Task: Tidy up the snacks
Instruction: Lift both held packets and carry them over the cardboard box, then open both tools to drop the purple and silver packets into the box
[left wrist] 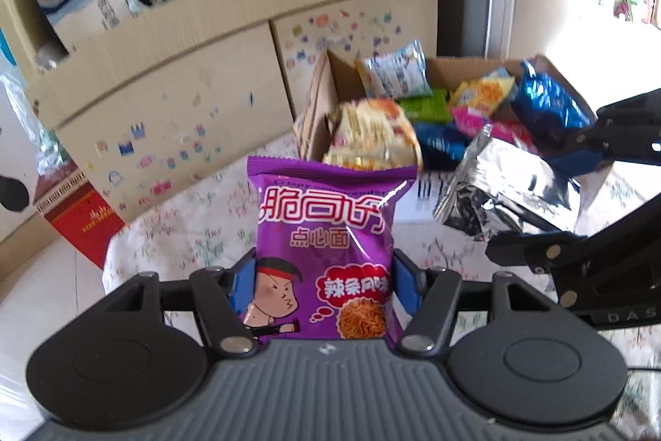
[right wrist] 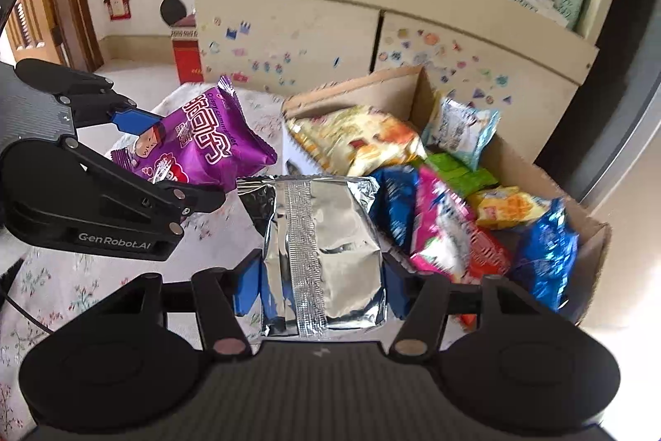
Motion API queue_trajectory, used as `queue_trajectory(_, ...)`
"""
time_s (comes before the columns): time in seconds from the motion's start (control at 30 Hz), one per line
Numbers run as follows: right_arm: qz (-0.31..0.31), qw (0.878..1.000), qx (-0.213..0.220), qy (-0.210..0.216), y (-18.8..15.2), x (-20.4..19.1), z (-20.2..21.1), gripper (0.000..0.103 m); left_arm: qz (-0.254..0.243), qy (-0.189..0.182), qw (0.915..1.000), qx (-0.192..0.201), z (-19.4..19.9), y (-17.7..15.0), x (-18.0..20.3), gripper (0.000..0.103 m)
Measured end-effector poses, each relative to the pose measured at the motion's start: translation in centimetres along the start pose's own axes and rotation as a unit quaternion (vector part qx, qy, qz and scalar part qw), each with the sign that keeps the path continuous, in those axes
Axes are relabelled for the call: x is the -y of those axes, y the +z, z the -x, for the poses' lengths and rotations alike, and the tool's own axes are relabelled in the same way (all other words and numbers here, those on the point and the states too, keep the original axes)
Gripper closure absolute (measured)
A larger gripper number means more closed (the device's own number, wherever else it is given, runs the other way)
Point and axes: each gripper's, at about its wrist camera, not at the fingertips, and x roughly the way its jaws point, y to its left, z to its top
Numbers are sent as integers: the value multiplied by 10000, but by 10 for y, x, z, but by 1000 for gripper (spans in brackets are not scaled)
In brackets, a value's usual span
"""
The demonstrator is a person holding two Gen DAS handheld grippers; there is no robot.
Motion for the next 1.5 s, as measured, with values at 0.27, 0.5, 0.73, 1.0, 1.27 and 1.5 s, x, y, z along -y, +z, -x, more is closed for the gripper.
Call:
queue_trajectory(0.27, -83, 9986, 402, -341, 13, 21, 21, 38, 146, 65, 9991, 399, 11, 28, -1, 39)
queue_trajectory(0.5, -279, 9955, 696, -578, 22, 40, 34, 38, 187, 21, 9979, 620, 14, 50, 6, 39)
queue_trajectory(0.73, -567, 9908, 962, -768, 28, 60, 48, 38, 342, -68, 9962, 802, 12, 72, 8, 39)
queue_trajectory(1.0, -1017, 9834, 1102, -1025, 28, 94, 59, 38, 454, -65, 9956, 819, -4, 91, 7, 39)
queue_trajectory(1.27, -1685, 9742, 1074, -1047, 29, 122, 46, 38, 391, -135, 9953, 872, -26, 114, 15, 39)
queue_trajectory(1.5, -2204, 9665, 835, -1011, 29, 130, 19, 36, 370, -309, 9964, 694, -57, 127, 29, 37)
